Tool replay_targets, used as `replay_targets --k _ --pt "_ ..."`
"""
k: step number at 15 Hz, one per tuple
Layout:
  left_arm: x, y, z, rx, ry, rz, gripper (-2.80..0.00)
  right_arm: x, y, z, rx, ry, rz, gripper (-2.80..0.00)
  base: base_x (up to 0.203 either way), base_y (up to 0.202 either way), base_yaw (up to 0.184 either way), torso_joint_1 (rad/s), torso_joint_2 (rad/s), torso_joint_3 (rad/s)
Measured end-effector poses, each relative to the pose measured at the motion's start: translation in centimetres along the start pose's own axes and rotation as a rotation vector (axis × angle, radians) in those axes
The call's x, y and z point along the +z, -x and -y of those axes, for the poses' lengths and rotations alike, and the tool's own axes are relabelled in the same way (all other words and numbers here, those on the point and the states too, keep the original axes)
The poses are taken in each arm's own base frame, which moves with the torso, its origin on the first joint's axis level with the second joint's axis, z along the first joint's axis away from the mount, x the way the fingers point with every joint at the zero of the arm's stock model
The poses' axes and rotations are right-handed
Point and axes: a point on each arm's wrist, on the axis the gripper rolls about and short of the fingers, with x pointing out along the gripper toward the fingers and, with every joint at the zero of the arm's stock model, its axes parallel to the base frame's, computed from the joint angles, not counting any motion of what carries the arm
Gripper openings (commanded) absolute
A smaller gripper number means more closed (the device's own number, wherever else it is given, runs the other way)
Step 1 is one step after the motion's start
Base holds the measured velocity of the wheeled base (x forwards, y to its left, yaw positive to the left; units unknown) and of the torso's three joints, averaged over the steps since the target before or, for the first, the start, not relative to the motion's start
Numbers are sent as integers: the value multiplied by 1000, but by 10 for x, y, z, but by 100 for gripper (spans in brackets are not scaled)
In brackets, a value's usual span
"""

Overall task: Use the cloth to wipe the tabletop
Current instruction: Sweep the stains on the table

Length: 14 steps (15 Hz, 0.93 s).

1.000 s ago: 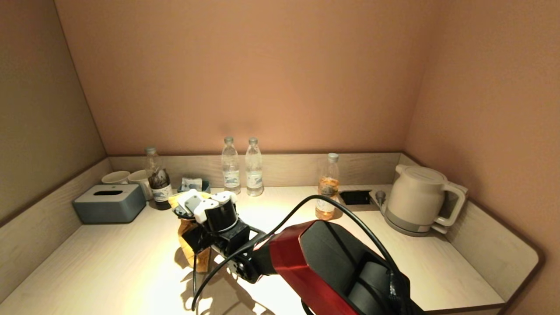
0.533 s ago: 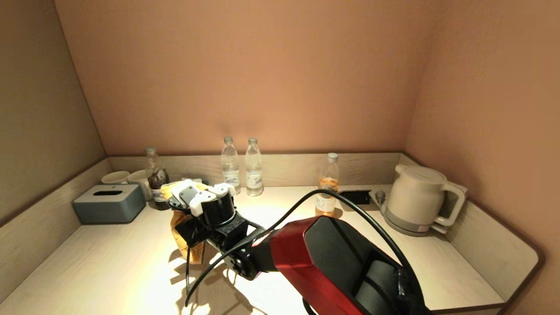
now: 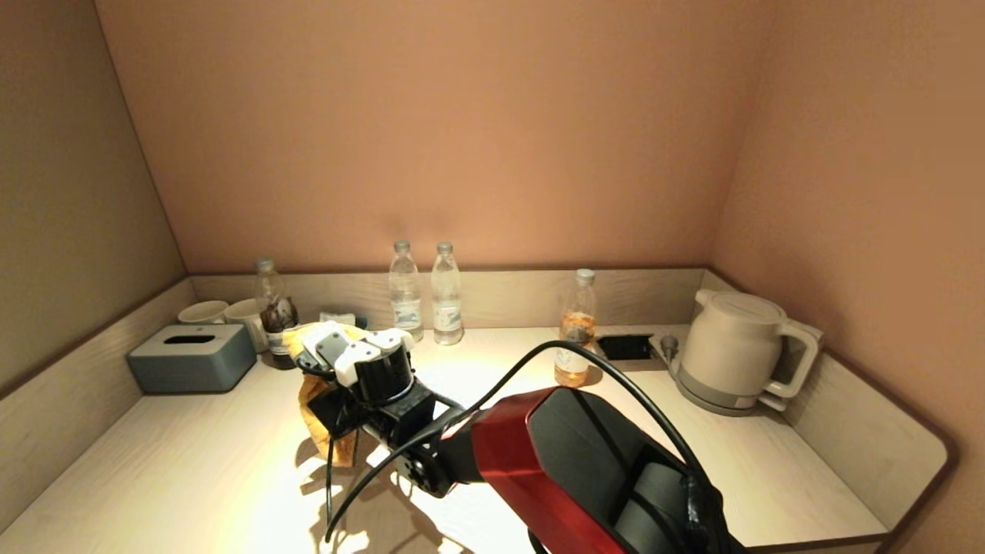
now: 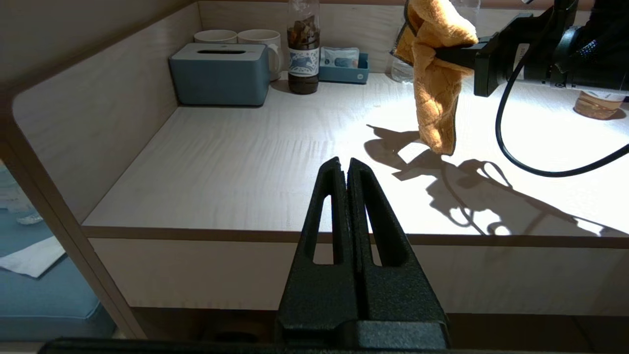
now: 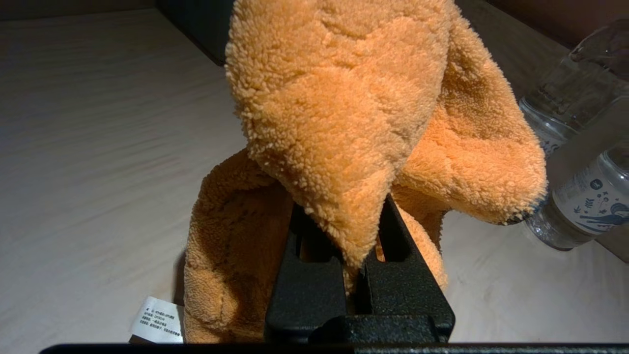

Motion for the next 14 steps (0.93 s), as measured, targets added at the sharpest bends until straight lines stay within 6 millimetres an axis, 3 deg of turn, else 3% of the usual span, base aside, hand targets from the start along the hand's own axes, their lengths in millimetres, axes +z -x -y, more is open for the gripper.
replay_targets --k 14 --pt "0 0 0 -1 0 0 -280 -14 -7 -4 6 -2 45 -280 0 0 0 0 0 0"
